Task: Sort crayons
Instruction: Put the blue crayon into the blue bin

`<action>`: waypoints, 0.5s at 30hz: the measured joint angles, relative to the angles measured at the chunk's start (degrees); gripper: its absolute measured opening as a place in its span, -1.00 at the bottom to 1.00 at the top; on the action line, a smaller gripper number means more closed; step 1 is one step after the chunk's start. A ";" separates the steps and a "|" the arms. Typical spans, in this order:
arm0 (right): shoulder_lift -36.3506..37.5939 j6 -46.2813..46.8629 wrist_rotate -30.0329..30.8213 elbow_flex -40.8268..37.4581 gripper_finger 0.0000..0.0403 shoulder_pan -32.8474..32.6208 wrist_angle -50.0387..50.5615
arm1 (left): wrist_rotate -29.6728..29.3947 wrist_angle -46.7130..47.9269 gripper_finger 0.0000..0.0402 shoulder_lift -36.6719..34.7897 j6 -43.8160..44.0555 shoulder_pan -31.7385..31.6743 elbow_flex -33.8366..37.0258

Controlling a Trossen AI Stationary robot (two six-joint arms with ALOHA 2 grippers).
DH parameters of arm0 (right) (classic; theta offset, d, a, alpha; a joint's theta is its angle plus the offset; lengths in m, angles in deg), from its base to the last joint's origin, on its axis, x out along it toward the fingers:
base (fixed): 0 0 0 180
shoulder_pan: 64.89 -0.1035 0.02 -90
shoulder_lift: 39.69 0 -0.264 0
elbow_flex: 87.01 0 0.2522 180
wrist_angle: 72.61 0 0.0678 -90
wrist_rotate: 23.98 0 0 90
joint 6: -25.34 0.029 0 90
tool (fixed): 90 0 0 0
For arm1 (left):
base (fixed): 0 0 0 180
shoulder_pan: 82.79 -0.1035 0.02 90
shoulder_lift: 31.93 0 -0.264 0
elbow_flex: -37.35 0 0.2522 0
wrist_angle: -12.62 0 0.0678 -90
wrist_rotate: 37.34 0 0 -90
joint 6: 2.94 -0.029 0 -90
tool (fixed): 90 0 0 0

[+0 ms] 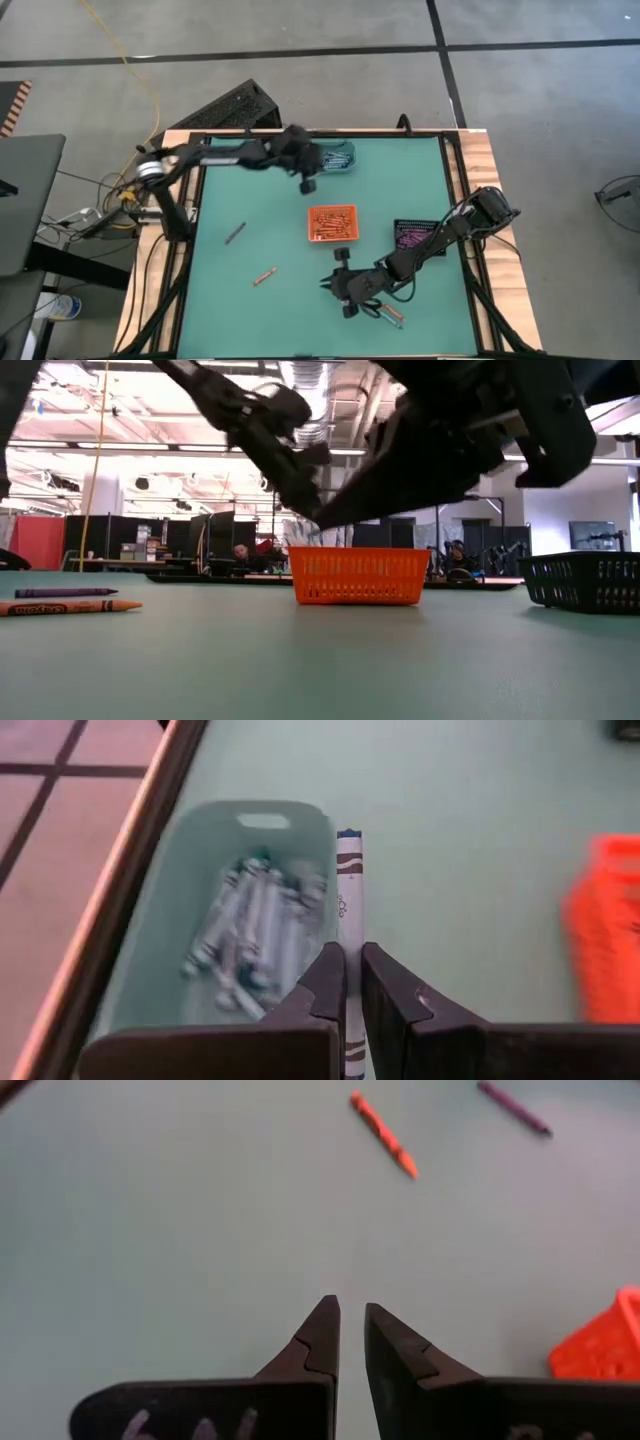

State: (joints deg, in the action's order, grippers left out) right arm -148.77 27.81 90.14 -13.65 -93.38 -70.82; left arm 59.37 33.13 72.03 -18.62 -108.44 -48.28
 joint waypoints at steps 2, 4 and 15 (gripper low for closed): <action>0.00 1.61 0.00 0.00 -0.76 -0.09 1.65 | 0.10 3.54 -0.99 4.88 -1.43 -1.43 -6.15; 0.00 2.31 0.28 0.00 -0.76 -0.37 2.86 | 0.18 8.75 -0.99 9.26 -2.80 -2.37 -11.35; 2.13 1.65 4.61 -0.04 -0.76 0.67 10.10 | -0.09 16.84 -0.85 17.95 -5.24 -3.50 -22.24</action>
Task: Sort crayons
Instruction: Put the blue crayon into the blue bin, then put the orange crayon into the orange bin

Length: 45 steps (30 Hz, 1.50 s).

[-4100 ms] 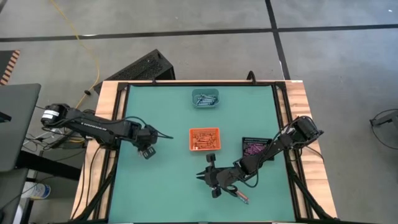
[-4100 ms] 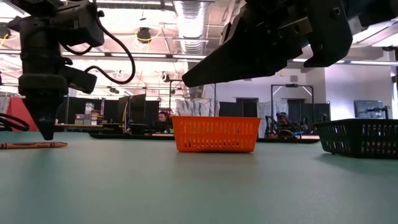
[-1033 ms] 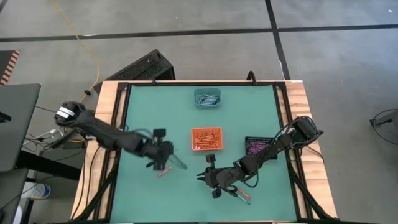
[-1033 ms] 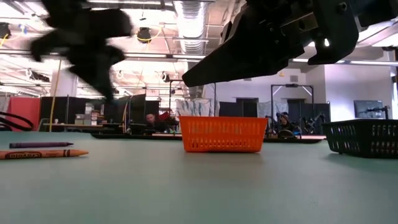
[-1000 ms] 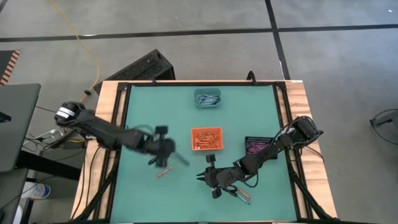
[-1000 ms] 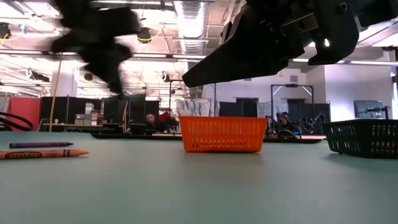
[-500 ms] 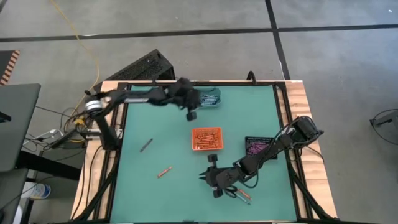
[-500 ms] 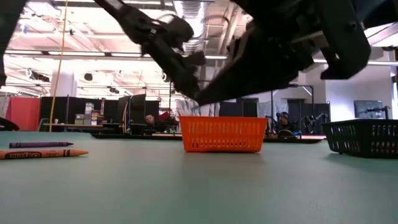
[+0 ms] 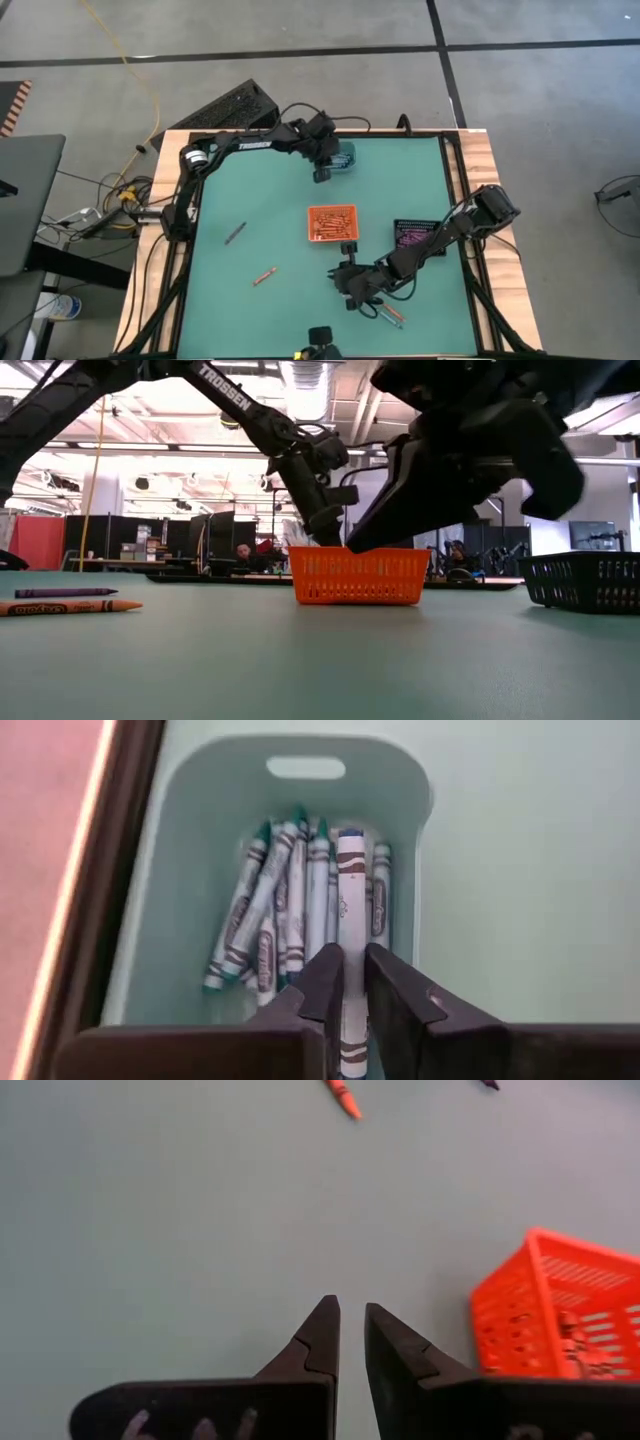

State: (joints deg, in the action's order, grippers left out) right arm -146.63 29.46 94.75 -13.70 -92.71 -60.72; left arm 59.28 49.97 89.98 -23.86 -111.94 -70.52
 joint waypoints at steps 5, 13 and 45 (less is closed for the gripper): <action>1.08 -3.53 -0.11 0.00 -0.76 1.36 1.91 | -0.07 5.06 -0.60 0.00 0.28 -0.30 -3.50; 6.77 -1.91 -0.02 -3.51 -0.76 0.57 7.40 | 7.19 23.75 -0.32 -3.90 5.08 -1.98 -11.43; 22.17 -4.66 1.17 -28.44 -0.76 3.29 -29.99 | -35.43 -12.89 -0.31 -47.67 63.89 64.77 57.39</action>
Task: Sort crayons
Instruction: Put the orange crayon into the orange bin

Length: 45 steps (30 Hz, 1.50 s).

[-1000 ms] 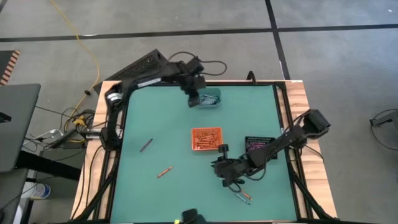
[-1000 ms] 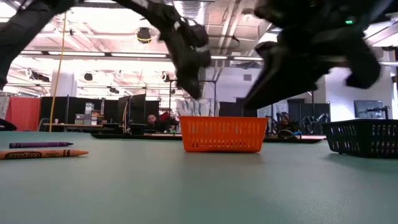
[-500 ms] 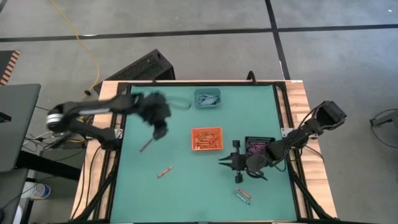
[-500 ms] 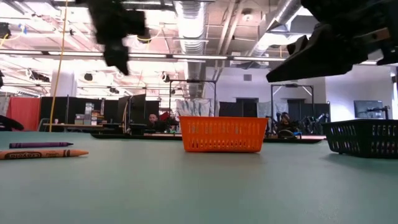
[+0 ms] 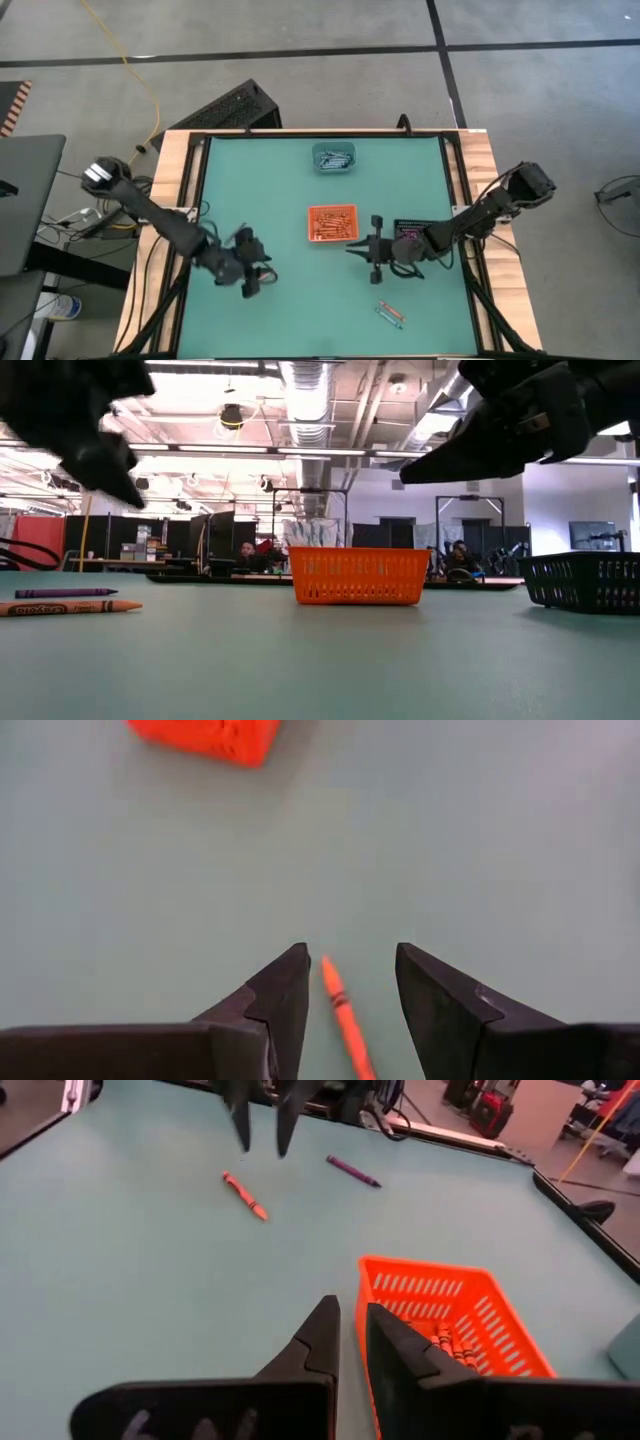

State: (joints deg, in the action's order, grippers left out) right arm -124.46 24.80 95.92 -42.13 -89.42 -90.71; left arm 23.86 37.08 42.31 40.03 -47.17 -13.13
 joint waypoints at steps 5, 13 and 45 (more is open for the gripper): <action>0.00 -0.91 -0.01 0.00 -0.76 -0.11 -0.21 | -4.43 -0.85 -0.31 8.80 7.49 4.40 -0.01; -0.02 -1.02 -0.02 0.00 -0.76 -0.17 -0.35 | -3.45 -4.84 -0.31 19.16 11.22 6.31 -0.15; -0.02 0.80 -0.05 0.00 -0.76 -0.62 -0.35 | 11.36 -24.79 -0.97 12.89 -43.70 -25.42 -7.91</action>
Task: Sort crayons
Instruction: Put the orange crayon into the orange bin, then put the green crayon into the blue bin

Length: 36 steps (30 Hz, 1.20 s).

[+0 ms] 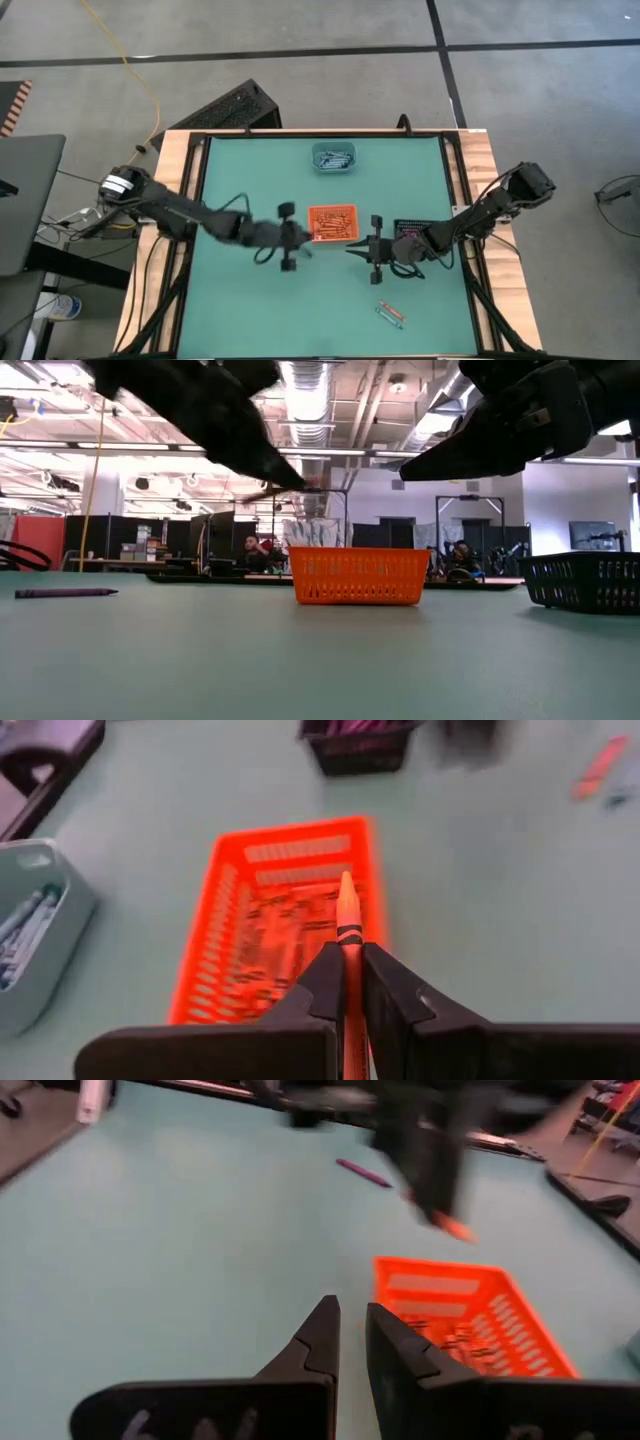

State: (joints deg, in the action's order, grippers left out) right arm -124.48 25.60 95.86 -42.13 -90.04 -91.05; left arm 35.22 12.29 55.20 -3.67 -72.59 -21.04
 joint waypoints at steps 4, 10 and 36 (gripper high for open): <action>0.00 3.24 -0.02 0.00 -0.76 -2.56 0.21 | 7.77 -1.38 -0.97 3.14 -2.07 -7.77 -2.72; 1.04 10.25 -0.04 0.01 -0.76 -7.85 1.16 | 17.12 -2.73 -0.97 10.44 -2.27 -12.15 -7.83; -12.20 72.75 -27.65 28.03 -0.85 -19.10 49.91 | 12.12 16.17 -0.25 -0.75 -10.11 -12.44 -11.78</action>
State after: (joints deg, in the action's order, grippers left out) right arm -136.68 98.35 68.21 -14.10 -109.14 -41.14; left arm 47.34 28.46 54.45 -13.78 -85.03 -32.82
